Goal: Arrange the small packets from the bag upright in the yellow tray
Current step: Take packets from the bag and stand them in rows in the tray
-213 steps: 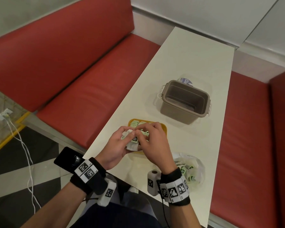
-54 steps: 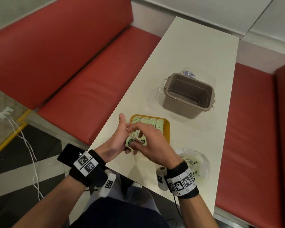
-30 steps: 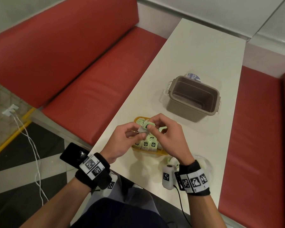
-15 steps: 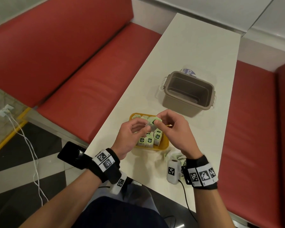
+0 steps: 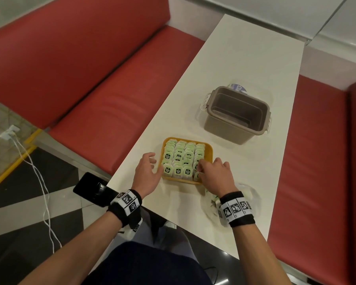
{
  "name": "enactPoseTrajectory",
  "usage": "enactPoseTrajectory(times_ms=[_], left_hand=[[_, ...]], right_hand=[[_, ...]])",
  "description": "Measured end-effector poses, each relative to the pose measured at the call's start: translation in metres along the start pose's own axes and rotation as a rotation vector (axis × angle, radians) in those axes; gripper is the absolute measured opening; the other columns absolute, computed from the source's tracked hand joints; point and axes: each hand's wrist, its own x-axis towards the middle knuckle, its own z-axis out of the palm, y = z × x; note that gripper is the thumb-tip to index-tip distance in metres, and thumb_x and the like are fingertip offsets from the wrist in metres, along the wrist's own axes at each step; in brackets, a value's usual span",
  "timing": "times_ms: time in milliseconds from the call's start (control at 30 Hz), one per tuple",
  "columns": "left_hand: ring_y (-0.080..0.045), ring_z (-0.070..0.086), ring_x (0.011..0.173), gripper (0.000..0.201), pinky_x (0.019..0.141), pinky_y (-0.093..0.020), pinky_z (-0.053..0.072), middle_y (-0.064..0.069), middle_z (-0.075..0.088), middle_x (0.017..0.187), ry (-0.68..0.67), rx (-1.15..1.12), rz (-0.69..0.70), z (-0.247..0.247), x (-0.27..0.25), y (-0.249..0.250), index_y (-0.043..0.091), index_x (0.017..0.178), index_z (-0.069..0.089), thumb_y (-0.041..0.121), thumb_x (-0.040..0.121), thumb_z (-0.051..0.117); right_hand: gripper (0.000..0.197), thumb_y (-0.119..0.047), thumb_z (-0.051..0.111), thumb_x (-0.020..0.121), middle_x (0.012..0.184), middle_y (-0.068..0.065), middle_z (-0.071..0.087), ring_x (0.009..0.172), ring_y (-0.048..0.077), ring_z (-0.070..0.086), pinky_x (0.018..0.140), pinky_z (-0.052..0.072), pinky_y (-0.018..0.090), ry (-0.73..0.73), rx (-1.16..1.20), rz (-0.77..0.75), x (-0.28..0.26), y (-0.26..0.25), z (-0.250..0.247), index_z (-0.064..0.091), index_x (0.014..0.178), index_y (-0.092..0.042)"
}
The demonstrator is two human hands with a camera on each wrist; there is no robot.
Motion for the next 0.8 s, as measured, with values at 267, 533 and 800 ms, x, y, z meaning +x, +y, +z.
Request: enactPoseTrajectory(times_ms=[267,533,800], left_hand=[[-0.006,0.069,0.091,0.049,0.080,-0.024,0.054,-0.001,0.069,0.117,-0.079,0.016,0.010,-0.002,-0.002,0.005,0.015,0.147,0.053,0.017,0.101,0.073],[-0.017,0.072,0.096,0.047,0.087,-0.034,0.059,-0.003,0.073,0.113,-0.073,0.001,-0.019,-0.004,-0.002,0.007,0.015,0.141,0.058,0.019,0.098,0.077],[-0.018,0.074,0.098,0.039,0.088,-0.043,0.064,0.002,0.073,0.103,-0.066,-0.015,-0.015,-0.005,-0.002,0.006,0.016,0.133,0.063,0.020,0.097,0.078]], right_hand=[[0.013,-0.021,0.063,0.097,0.111,0.005,0.064,0.104,0.034,0.055,0.086,0.043,0.046,0.176,-0.016,0.097,0.011,-0.009,0.016,0.067,0.110,-0.022],[0.028,-0.041,0.081,0.083,0.109,0.008,0.043,0.099,0.034,0.046,0.081,0.046,0.046,0.277,0.022,0.377,-0.007,-0.015,0.020,0.072,0.092,-0.015],[0.017,-0.031,0.084,0.082,0.122,0.010,0.051,0.116,0.037,0.044,0.090,0.044,0.047,0.094,-0.027,0.504,0.017,-0.021,0.022,0.072,0.084,-0.020]])
